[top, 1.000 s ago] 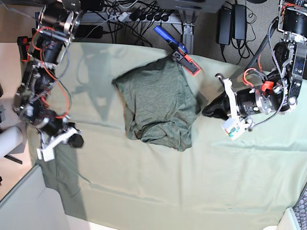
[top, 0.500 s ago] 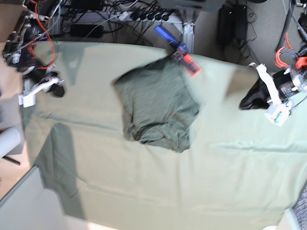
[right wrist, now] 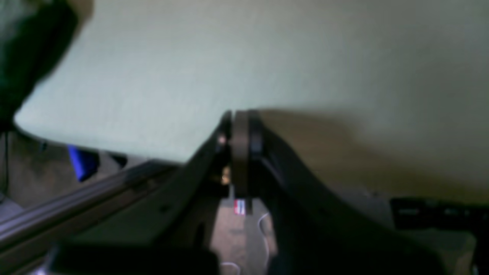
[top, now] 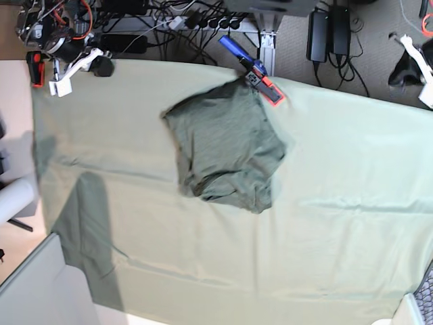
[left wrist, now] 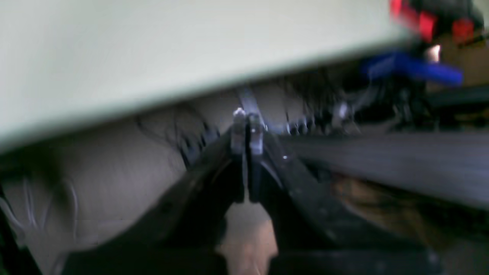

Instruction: Fold the T-shirt properly

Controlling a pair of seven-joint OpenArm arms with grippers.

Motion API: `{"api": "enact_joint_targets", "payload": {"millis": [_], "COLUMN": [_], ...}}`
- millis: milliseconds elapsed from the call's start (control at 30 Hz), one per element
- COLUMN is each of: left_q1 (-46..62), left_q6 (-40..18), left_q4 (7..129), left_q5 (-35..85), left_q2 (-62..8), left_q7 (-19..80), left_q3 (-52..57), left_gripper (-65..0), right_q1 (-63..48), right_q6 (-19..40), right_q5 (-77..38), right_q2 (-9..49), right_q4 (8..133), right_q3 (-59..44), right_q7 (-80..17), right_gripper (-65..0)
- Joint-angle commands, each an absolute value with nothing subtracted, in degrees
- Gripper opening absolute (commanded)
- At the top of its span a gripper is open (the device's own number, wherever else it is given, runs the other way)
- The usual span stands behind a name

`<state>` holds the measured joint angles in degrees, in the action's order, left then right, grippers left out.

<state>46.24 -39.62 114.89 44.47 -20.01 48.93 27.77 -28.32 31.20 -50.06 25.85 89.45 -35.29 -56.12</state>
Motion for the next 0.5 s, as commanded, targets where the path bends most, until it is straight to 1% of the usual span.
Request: {"api": "enact_joint_targets", "payload": {"millis": [0, 167, 300, 367, 433, 467], "left_q1": [48.2, 53.5, 54.0, 54.0, 53.9, 53.4], "left_q6": [-40.0, -40.0, -40.0, -40.0, -40.0, -38.1], "left_q4": [115.8, 112.2, 103.3, 97.9, 92.2, 89.3], "left_q5": [45.1, 39.1, 31.4, 26.2, 19.6, 16.2], "left_q2": [-20.6, -20.6, -20.6, -20.6, -20.7, -20.7], "left_q7": [48.1, 47.8, 47.6, 45.2, 40.0, 37.4], "left_q3": [28.2, 26.7, 21.7, 18.4, 15.0, 13.2], "left_gripper": [-63.5, -63.5, -63.5, -63.5, -63.5, -63.7], "right_q1": [-30.3, -35.8, -37.9, -38.0, -37.6, -37.5], "right_q6": [31.3, 31.3, 31.3, 31.3, 30.7, 30.2], "right_q5": [-49.1, -49.1, -49.1, -48.6, -47.7, -47.3], "right_q2": [26.7, 26.5, 26.5, 26.5, 26.5, 26.5], "right_q4": [89.8, 88.5, 84.6, 81.2, 77.1, 75.0], "right_q3": [-35.7, -34.4, -30.1, -26.7, -22.7, -20.4], "right_q7": [-57.6, -56.5, -56.6, -56.7, -56.6, -56.4], "right_gripper": [-65.0, -65.0, -65.0, -65.0, -65.0, -65.0]}}
